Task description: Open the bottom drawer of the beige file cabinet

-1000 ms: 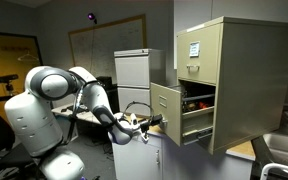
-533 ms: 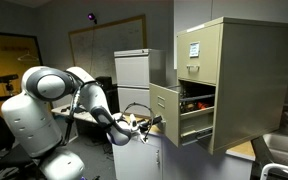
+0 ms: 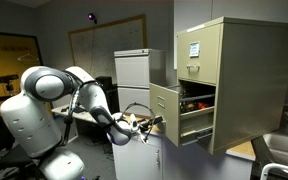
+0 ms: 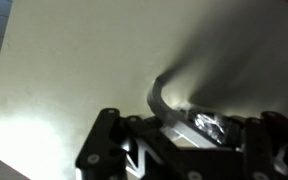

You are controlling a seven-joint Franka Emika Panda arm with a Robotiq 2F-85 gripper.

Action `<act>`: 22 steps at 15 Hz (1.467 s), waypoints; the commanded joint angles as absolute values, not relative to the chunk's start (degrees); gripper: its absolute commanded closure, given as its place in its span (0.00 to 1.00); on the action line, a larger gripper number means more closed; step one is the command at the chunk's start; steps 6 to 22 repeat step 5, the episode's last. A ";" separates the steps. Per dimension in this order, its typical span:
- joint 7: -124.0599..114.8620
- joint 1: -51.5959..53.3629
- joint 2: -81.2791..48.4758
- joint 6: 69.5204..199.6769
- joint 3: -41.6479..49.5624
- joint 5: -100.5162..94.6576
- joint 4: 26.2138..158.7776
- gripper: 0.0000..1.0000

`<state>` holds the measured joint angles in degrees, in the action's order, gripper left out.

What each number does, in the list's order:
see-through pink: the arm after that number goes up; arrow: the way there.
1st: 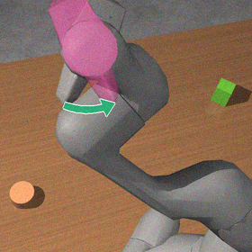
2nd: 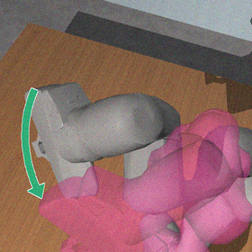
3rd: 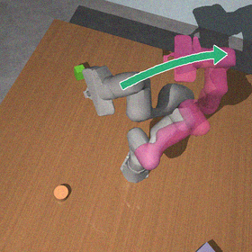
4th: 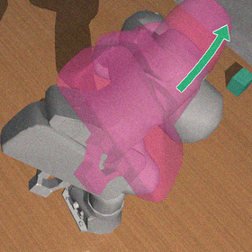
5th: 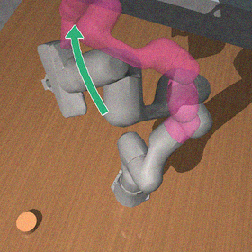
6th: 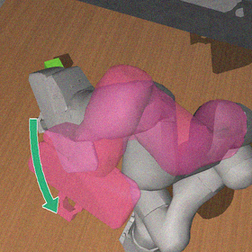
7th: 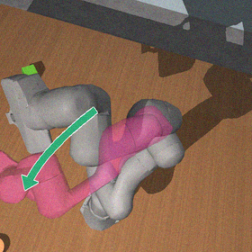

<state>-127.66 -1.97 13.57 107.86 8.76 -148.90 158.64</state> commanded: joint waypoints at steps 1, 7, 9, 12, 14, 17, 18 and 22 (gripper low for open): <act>-133.74 -3.01 11.67 112.33 10.65 -148.91 161.17 0.70; -129.54 -2.24 13.89 108.33 8.49 -148.96 158.76 0.71; -129.54 -2.24 13.89 108.33 8.49 -148.96 158.76 0.71; -129.54 -2.24 13.89 108.33 8.49 -148.96 158.76 0.71; -129.54 -2.24 13.89 108.33 8.49 -148.96 158.76 0.71; -129.54 -2.24 13.89 108.33 8.49 -148.96 158.76 0.71; -129.54 -2.24 13.89 108.33 8.49 -148.96 158.76 0.71; -129.54 -2.24 13.89 108.33 8.49 -148.96 158.76 0.71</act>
